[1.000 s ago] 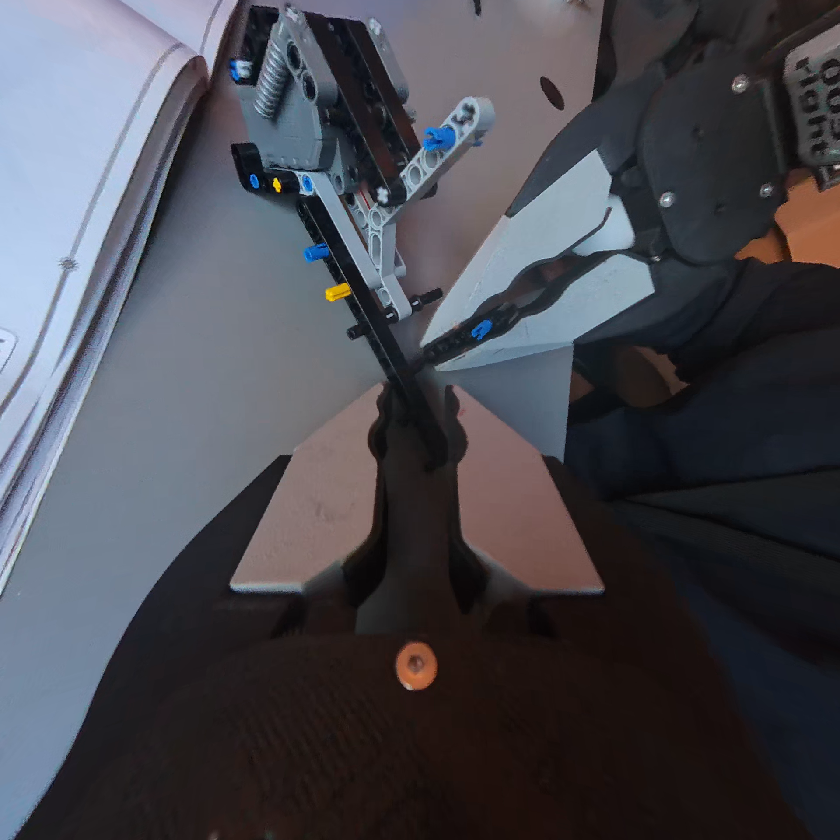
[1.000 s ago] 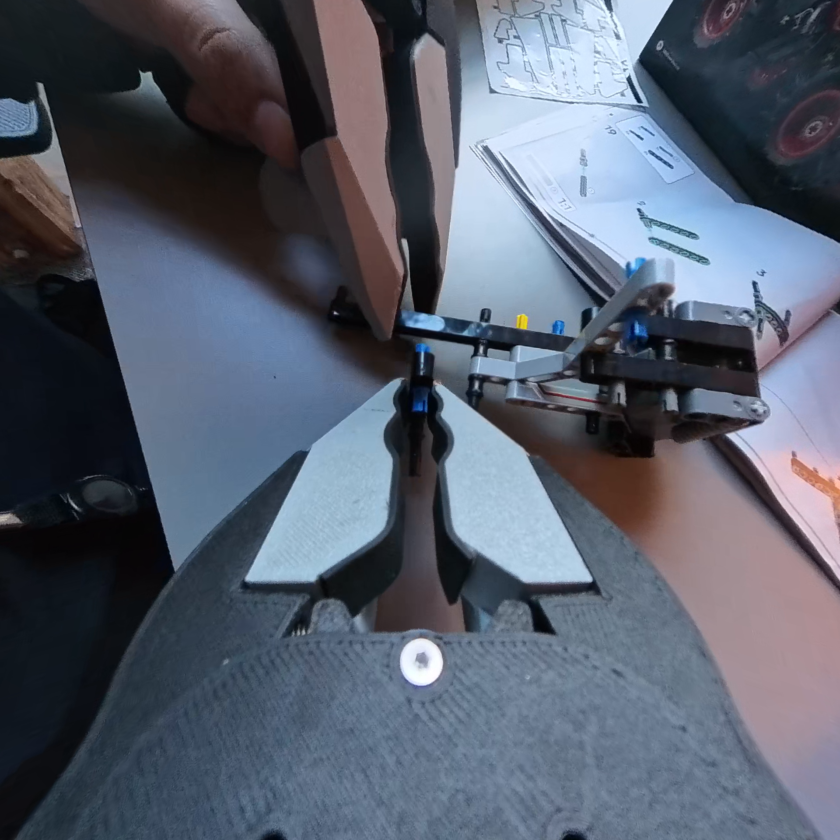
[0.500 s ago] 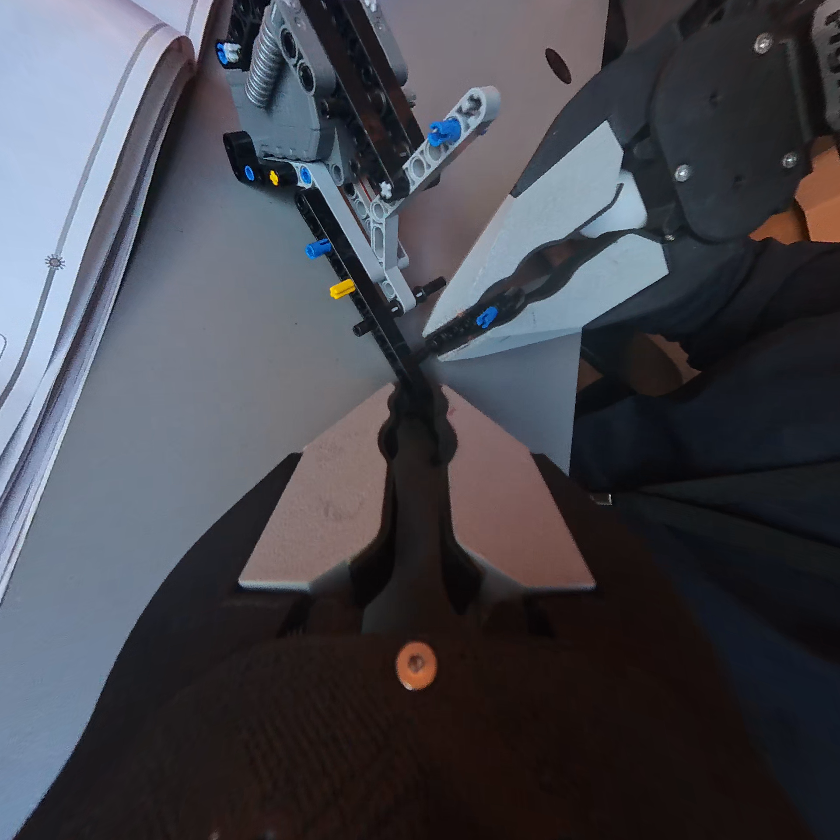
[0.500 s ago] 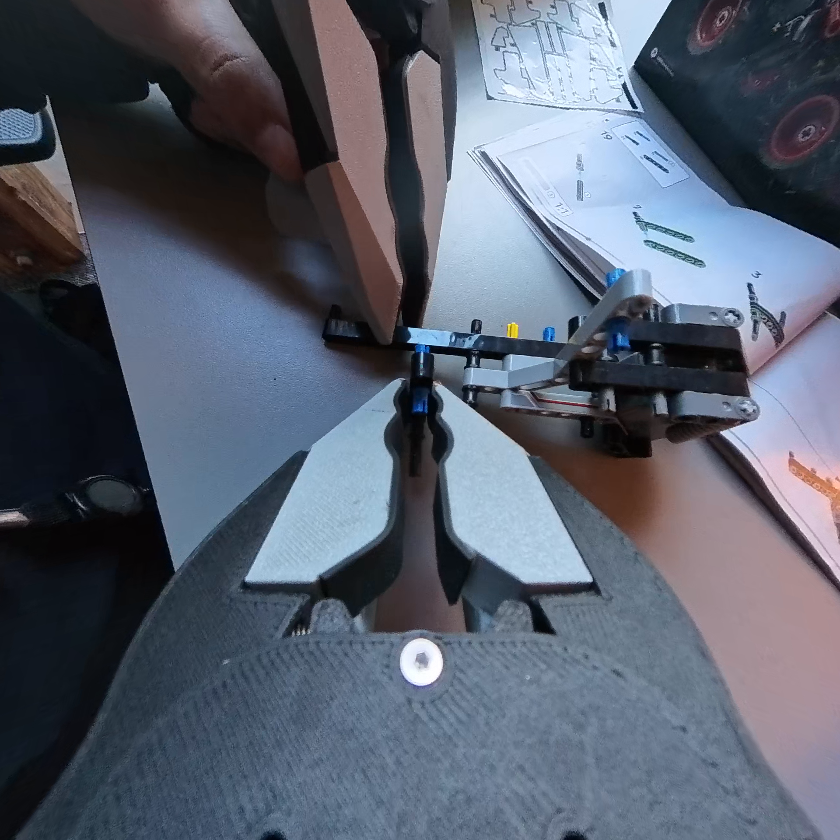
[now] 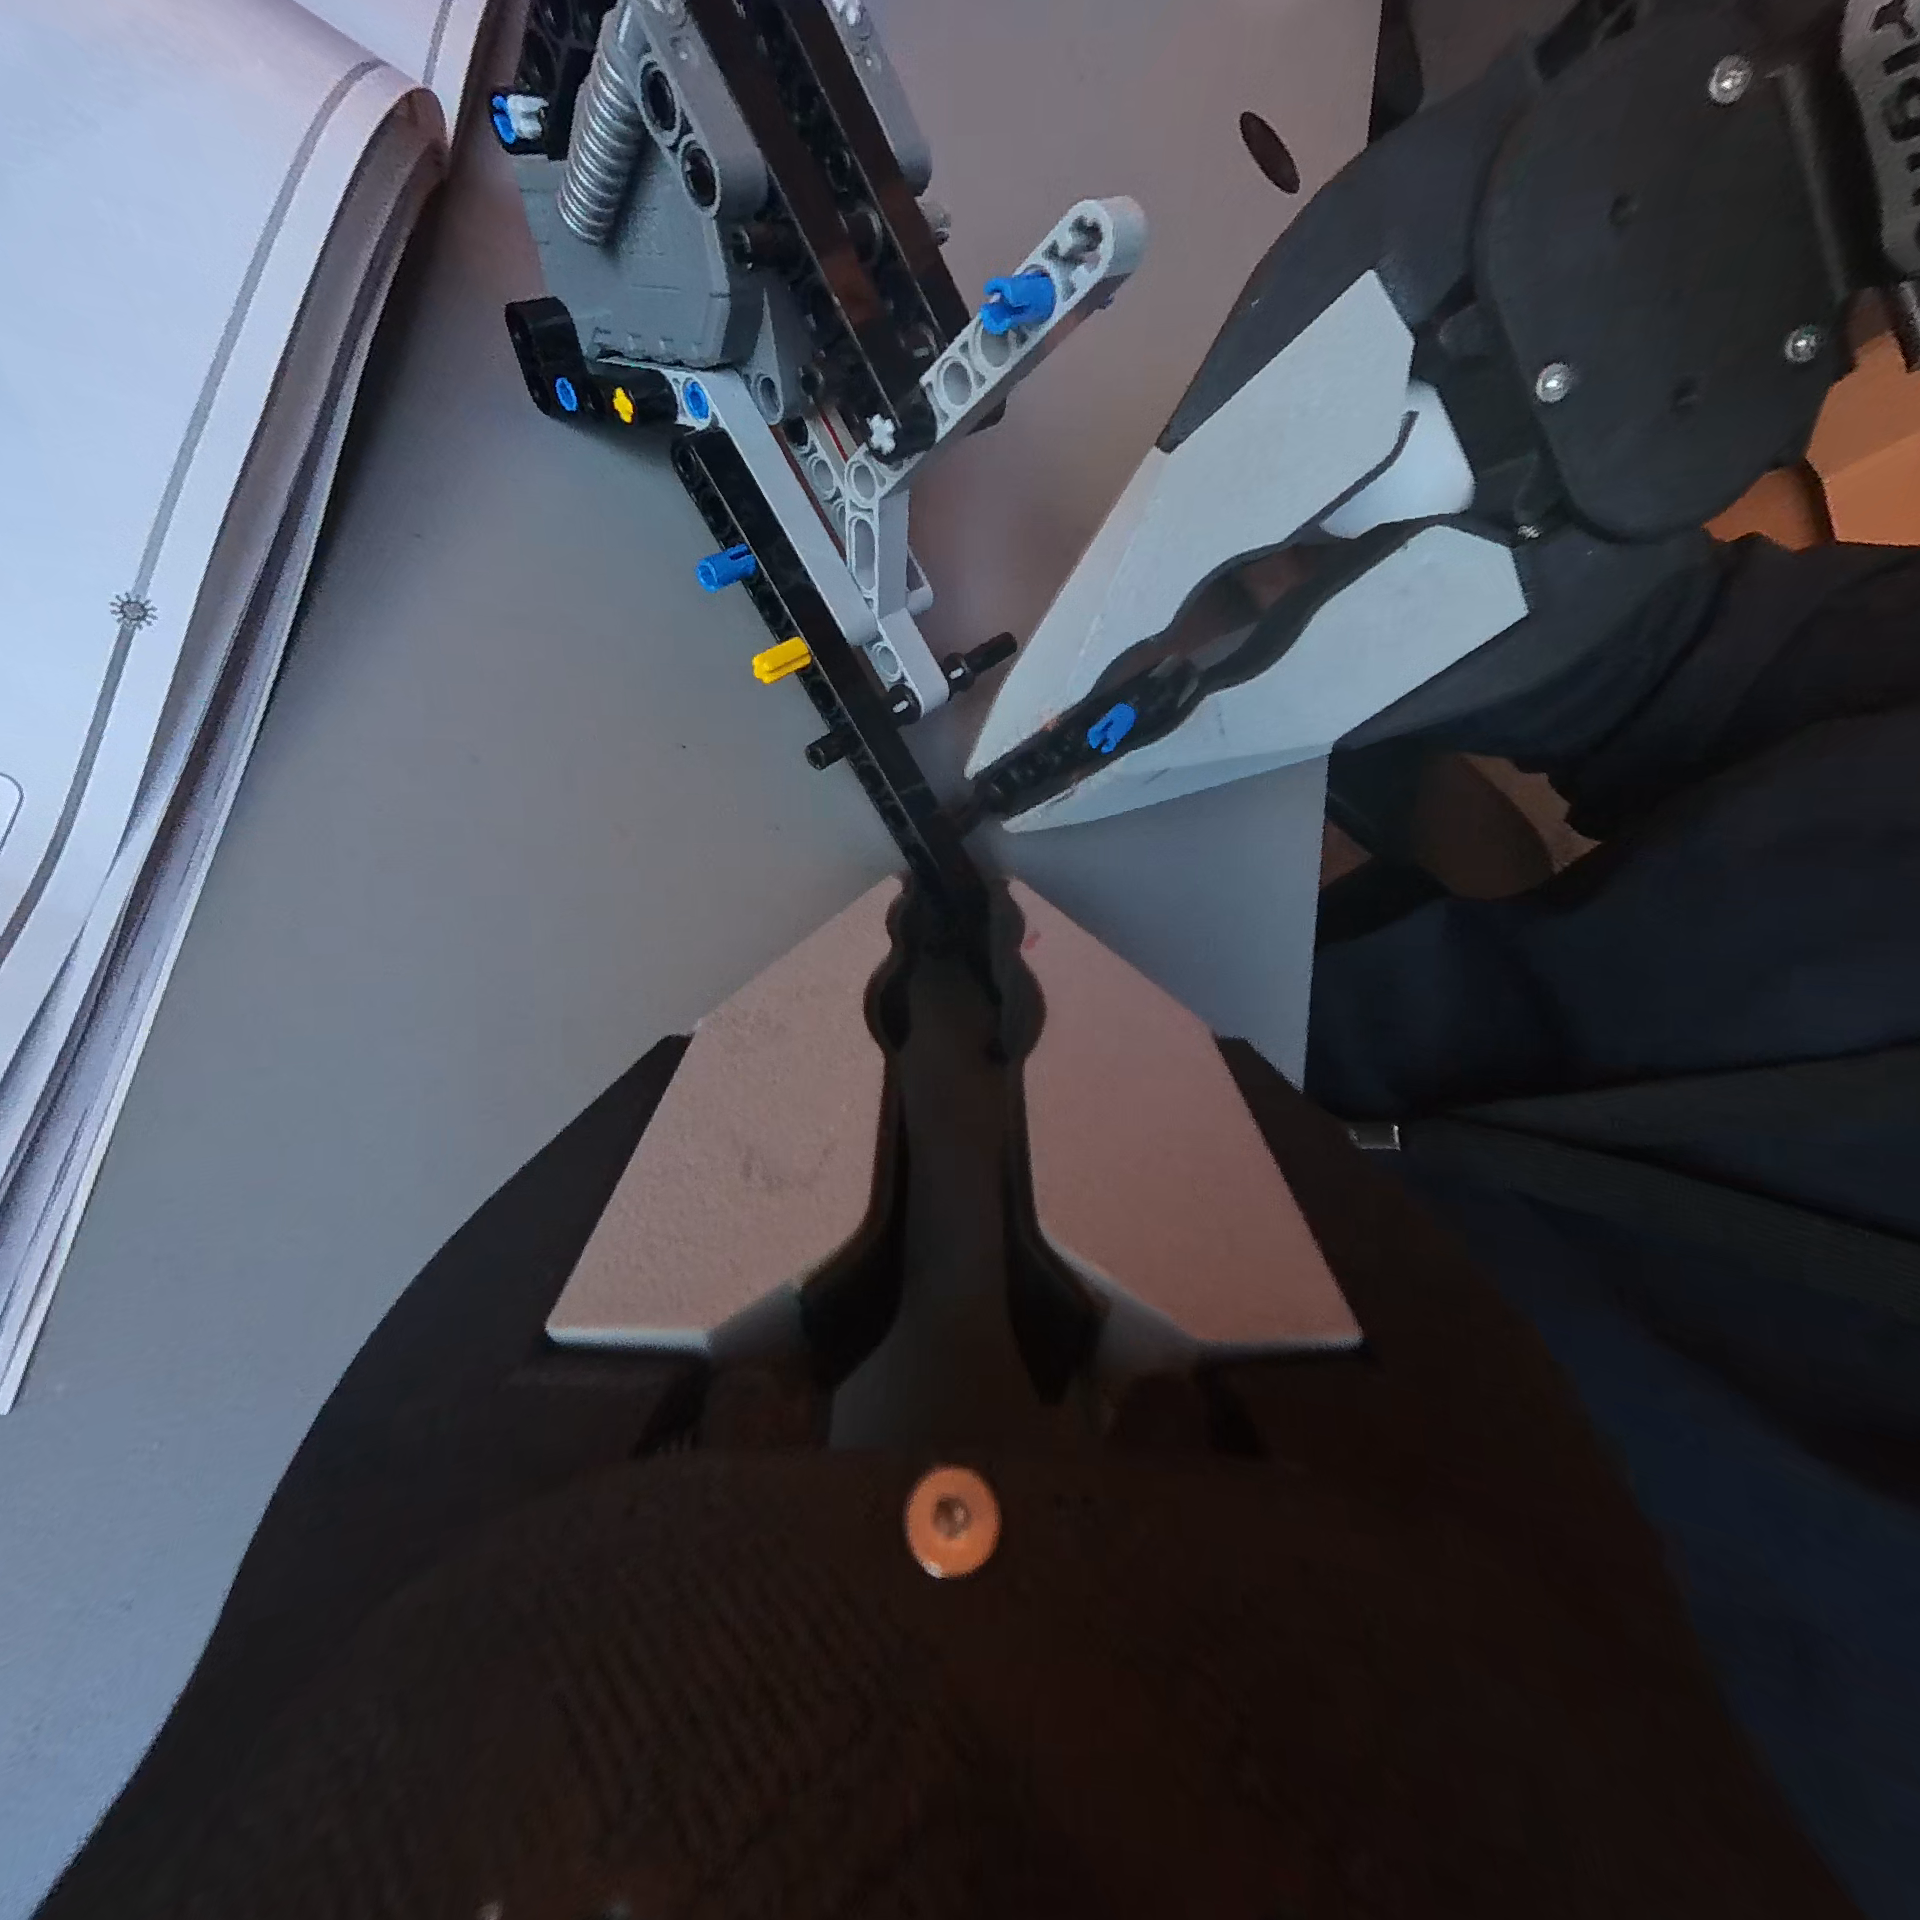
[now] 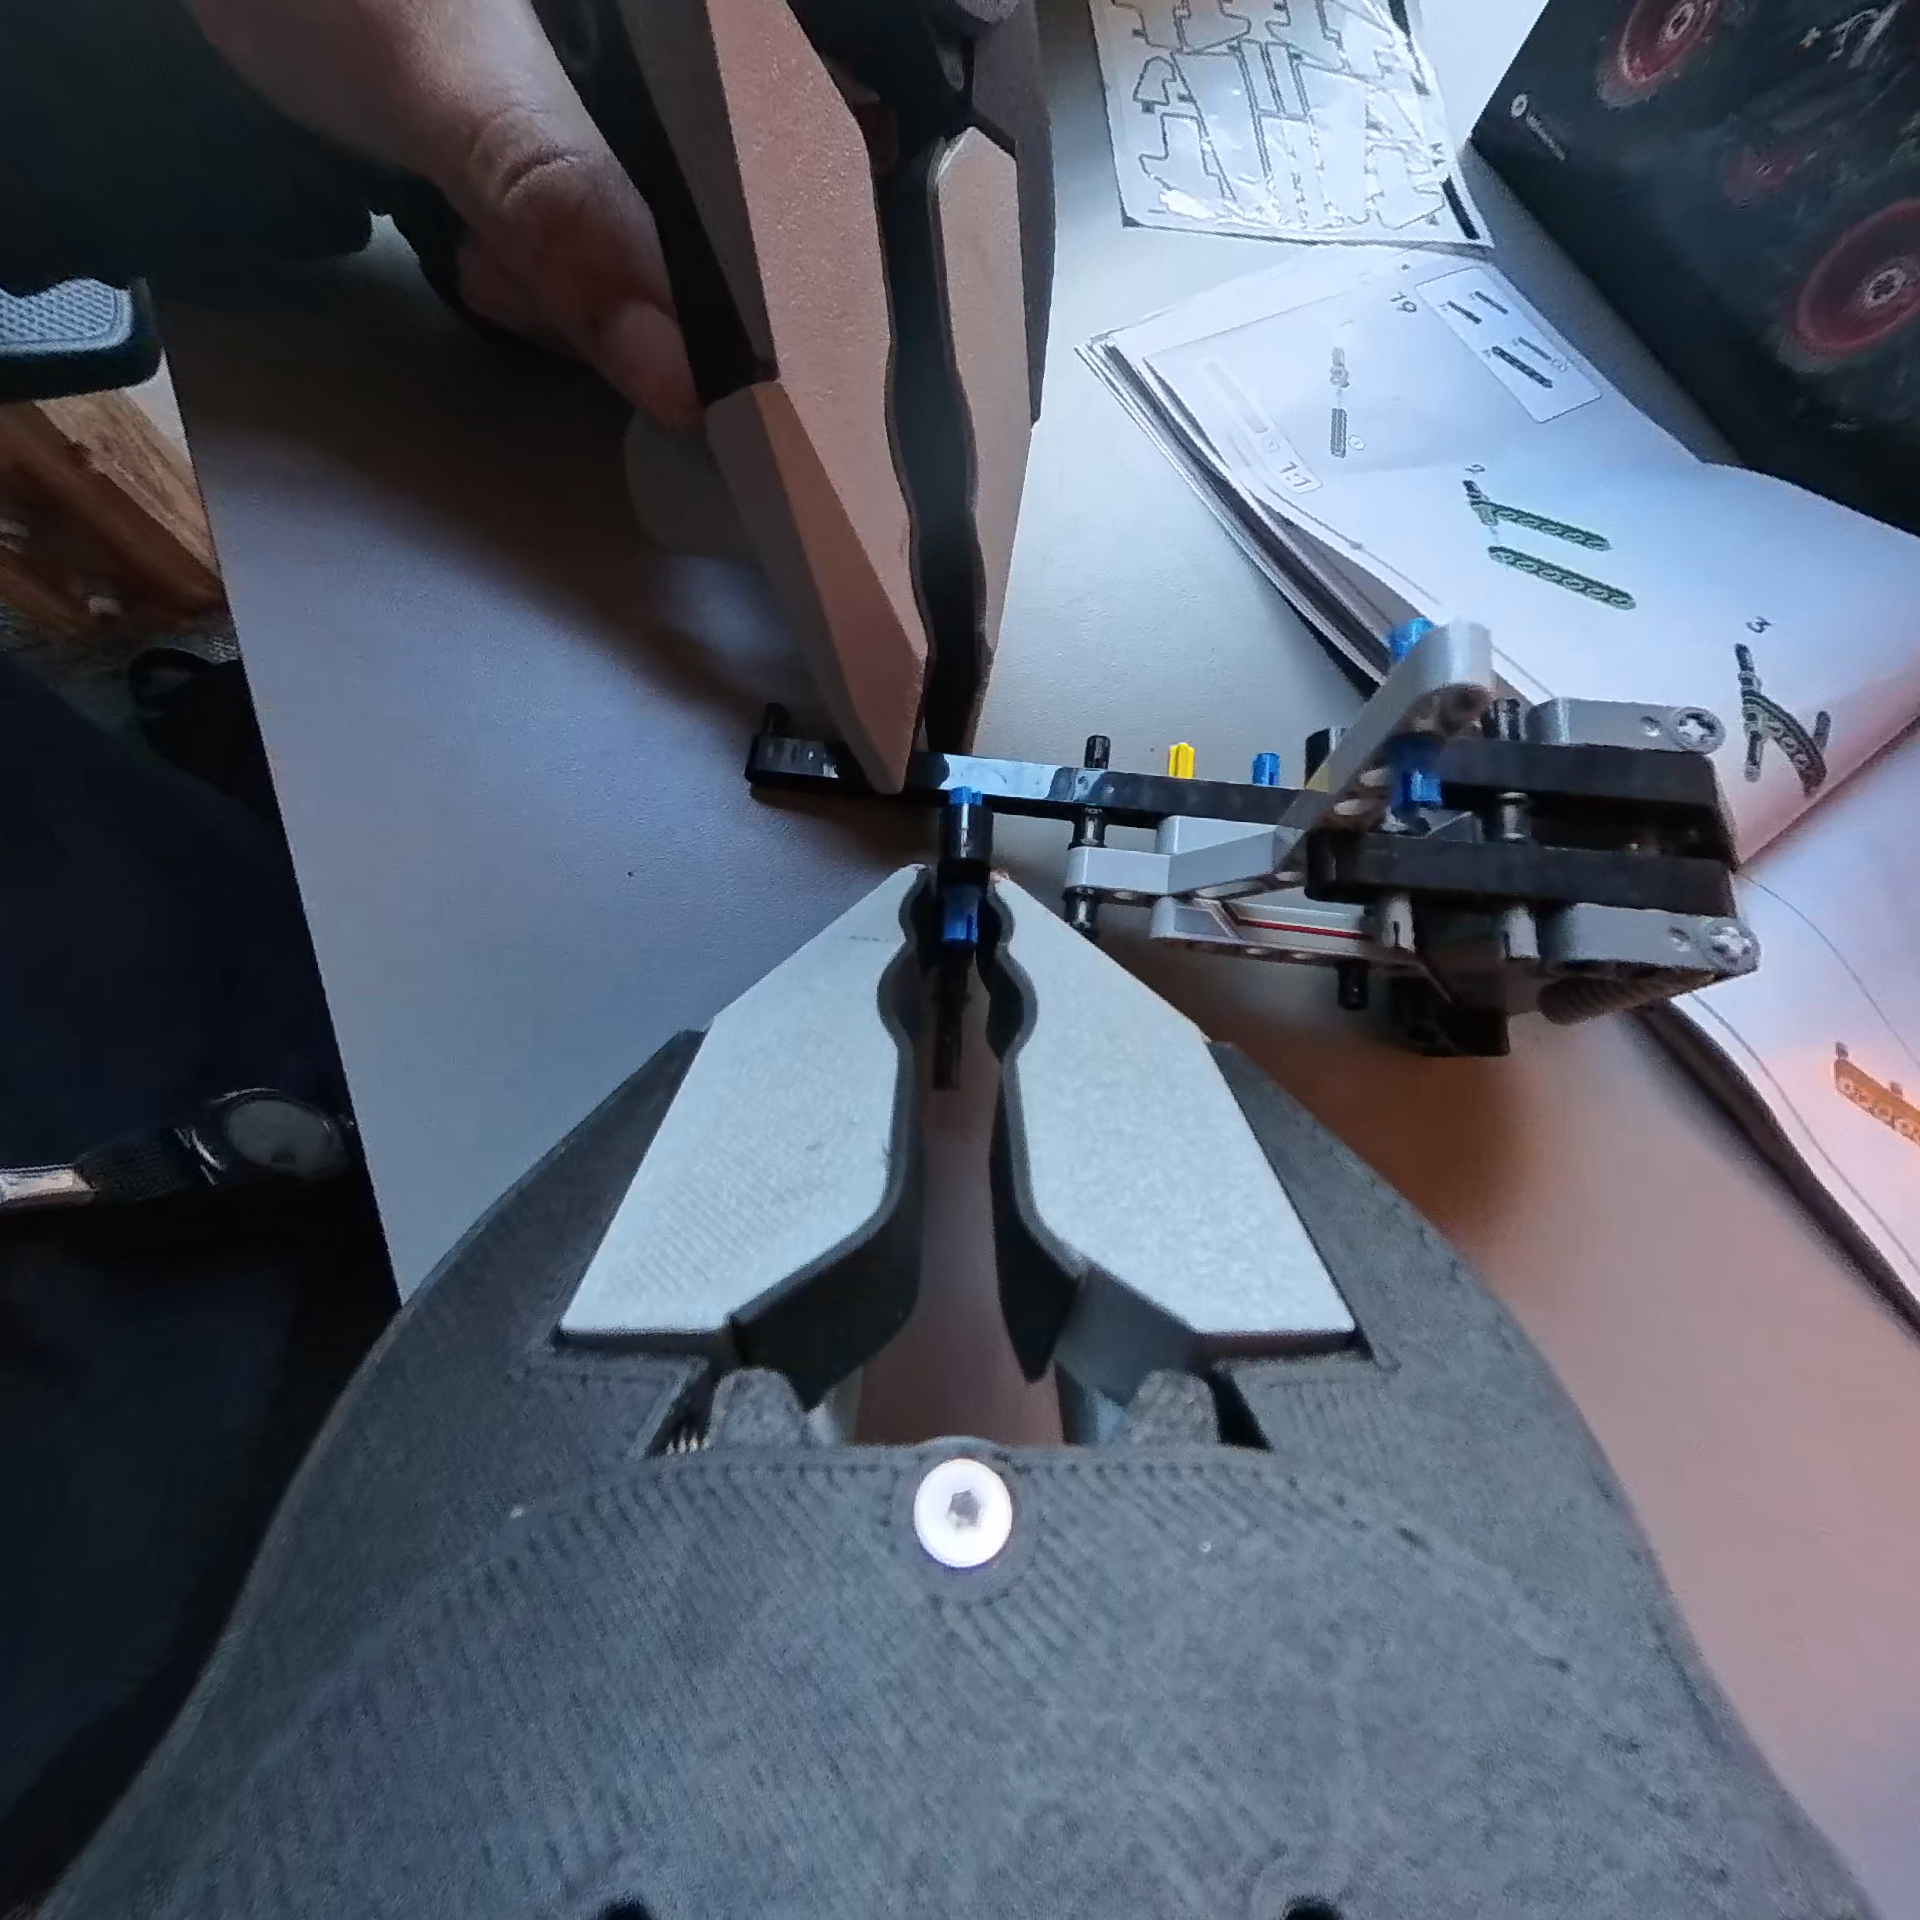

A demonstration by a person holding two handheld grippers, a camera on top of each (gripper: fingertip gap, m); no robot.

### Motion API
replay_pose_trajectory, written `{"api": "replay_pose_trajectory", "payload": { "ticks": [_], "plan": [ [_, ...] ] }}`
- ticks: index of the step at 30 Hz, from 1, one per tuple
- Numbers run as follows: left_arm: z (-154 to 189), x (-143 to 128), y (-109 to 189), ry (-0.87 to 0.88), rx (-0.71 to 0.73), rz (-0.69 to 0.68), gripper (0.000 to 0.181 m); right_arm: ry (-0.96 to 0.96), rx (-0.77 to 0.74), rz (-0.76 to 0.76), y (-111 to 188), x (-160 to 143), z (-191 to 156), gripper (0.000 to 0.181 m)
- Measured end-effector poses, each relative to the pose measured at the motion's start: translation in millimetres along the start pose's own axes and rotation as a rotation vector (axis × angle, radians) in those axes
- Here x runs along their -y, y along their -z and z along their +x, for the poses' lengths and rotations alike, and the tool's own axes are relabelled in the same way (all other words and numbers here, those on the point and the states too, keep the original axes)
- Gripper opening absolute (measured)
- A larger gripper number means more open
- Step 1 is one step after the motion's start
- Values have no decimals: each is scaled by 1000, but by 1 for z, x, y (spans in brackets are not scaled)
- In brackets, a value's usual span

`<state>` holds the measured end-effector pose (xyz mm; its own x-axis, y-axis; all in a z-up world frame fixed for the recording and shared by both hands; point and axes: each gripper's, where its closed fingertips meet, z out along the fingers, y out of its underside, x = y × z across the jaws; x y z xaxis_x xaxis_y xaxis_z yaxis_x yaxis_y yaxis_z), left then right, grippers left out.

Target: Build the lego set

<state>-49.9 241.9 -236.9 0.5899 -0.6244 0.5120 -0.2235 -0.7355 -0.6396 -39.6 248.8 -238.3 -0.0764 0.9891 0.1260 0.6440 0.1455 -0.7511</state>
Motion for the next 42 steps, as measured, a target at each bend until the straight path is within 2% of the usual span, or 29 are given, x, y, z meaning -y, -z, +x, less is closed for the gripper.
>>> {"api": "replay_pose_trajectory", "payload": {
  "ticks": [28,33,38,42],
  "plan": [
    [-8,2,3,-1,73,30,10,59,-93,-20,-7,5,4,5],
    [-9,3,4,-3,88,36,10,-27,-37,-14,-8,6,5,5],
    [-10,4,4,3,84,41,10,-244,92,6,-7,8,5,5],
    [-10,4,4,13,77,42,10,-305,123,7,-7,7,5,5]
  ]
}}
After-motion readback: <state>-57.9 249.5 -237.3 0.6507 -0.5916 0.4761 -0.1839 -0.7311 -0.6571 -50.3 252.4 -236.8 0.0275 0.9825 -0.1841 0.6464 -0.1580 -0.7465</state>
